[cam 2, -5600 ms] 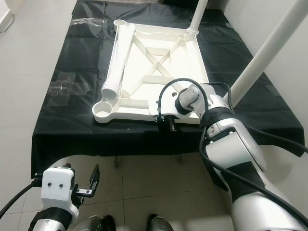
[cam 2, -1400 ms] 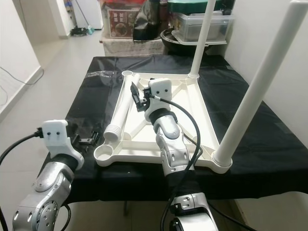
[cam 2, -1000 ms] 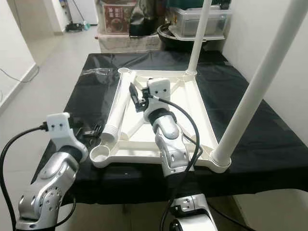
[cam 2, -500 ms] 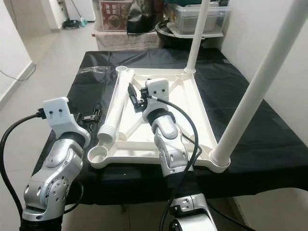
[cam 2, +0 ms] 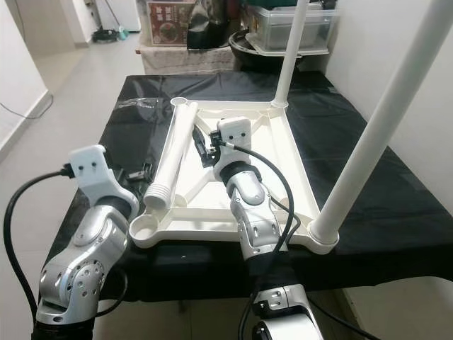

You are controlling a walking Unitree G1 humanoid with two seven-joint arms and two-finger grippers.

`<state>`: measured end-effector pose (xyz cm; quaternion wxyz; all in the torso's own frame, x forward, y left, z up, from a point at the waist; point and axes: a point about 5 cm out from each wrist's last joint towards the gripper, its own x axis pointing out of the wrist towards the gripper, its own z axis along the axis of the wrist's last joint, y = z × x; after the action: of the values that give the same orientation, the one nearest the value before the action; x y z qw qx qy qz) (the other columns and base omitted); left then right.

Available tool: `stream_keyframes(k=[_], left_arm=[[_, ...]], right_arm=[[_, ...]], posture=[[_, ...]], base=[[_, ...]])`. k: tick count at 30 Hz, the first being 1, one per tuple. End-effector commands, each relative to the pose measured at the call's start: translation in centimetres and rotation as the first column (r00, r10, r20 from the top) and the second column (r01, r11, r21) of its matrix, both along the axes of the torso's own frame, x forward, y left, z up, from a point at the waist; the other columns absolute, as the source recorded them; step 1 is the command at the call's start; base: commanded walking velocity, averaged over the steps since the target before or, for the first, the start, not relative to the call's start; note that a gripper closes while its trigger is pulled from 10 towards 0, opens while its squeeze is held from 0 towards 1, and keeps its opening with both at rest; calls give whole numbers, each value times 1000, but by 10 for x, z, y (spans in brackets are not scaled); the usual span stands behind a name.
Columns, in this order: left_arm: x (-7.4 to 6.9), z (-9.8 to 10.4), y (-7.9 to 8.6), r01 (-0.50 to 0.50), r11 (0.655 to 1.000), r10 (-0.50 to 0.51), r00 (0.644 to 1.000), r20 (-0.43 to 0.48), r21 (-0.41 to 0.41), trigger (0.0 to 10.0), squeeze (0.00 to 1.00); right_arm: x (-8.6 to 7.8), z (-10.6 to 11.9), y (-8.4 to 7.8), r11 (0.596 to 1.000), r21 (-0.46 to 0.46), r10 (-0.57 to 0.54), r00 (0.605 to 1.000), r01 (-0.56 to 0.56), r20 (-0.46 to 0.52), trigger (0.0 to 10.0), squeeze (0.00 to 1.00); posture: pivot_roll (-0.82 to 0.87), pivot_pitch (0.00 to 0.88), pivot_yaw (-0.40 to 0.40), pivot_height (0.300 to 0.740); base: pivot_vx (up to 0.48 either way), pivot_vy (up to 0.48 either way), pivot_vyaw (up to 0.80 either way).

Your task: Building children table

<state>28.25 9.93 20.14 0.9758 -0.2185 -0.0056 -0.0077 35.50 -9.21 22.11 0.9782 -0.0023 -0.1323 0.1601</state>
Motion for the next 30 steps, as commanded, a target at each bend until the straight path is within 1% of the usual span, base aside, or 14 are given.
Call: stream_keyframes(k=[1, 3, 9, 11, 14, 17, 19, 21, 22, 24, 25, 28, 29, 30], left_arm=[[-28, -46, -35, -16, 961, -51, 971, -234, -275, 10000, 0], [-29, -51, -34, -27, 958, -47, 966, -252, -285, 10000, 0], [-30, -57, -28, -43, 965, -35, 958, -286, -259, 10000, 0], [-30, -60, -30, -47, 956, -47, 950, -308, -290, 10000, 0], [-30, -61, -31, -46, 952, -55, 947, -316, -304, 10000, 0], [-30, -63, -34, -46, 941, -71, 941, -330, -335, 10000, 0], [-29, -66, -37, -60, 920, -90, 929, -358, -386, 10000, 0], [-29, -68, -37, -82, 906, -90, 921, -378, -415, 10000, 0], [-29, -68, -37, -82, 906, -90, 921, -378, -415, 10000, 0], [-28, -68, -36, -102, 897, -85, 916, -393, -430, 10000, 0], [-28, -70, -35, -112, 886, -88, 912, -400, -450, 10000, 0], [-28, -71, -35, -121, 877, -90, 910, -405, -466, 10000, 0], [-28, -72, -35, -121, 865, -100, 910, -403, -488, 10000, 0], [-27, -71, -36, -119, 845, -117, 910, -397, -522, 10000, 0]], right_arm=[[1, 0, -1, 1000, 8, -3, 1000, 3, 2, 10000, 0], [1, 0, -1, 1000, 7, -4, 1000, 4, 0, 10000, 0], [2, -1, 0, 1000, 9, -3, 1000, 3, -2, 10000, 0], [2, -1, 0, 1000, 9, -3, 1000, 3, -1, 10000, 0], [2, -1, 0, 1000, 9, -3, 1000, 3, -1, 10000, 0], [2, -1, 0, 1000, 9, -3, 1000, 3, -1, 10000, 0], [2, -1, 0, 1000, 8, -4, 1000, 4, -2, 10000, 0], [2, 0, 0, 1000, 7, -5, 1000, 5, -2, 10000, 0], [2, 0, 0, 1000, 7, -5, 1000, 5, -2, 10000, 0], [2, 0, 0, 1000, 6, -5, 1000, 5, -1, 10000, 0], [2, 0, 0, 1000, 6, -5, 1000, 5, -1, 10000, 0], [2, -1, 0, 1000, 6, -6, 1000, 6, -1, 10000, 0], [1, -1, 0, 1000, 6, -5, 1000, 5, 0, 10000, 0], [1, -1, 0, 1000, 6, -4, 1000, 4, 0, 10000, 0]], posture=[[69, 77, -4, 740], [69, 77, -4, 740], [71, 77, -9, 740], [71, 83, -8, 740], [71, 83, -8, 740], [68, 86, -13, 740], [68, 86, -13, 740], [65, 92, -11, 740], [65, 92, -11, 740], [65, 92, -11, 740], [65, 95, -12, 740], [65, 95, -12, 740], [64, 99, -14, 740], [64, 99, -14, 740]], base=[[0, 0, 0], [0, 0, 0], [0, 0, 0], [0, 0, 0], [0, 0, 0], [0, 0, 0], [0, 0, 0], [0, 0, 0], [0, 0, 0], [0, 0, 0], [0, 0, 0], [0, 0, 0], [0, 0, 0], [0, 0, 0]])
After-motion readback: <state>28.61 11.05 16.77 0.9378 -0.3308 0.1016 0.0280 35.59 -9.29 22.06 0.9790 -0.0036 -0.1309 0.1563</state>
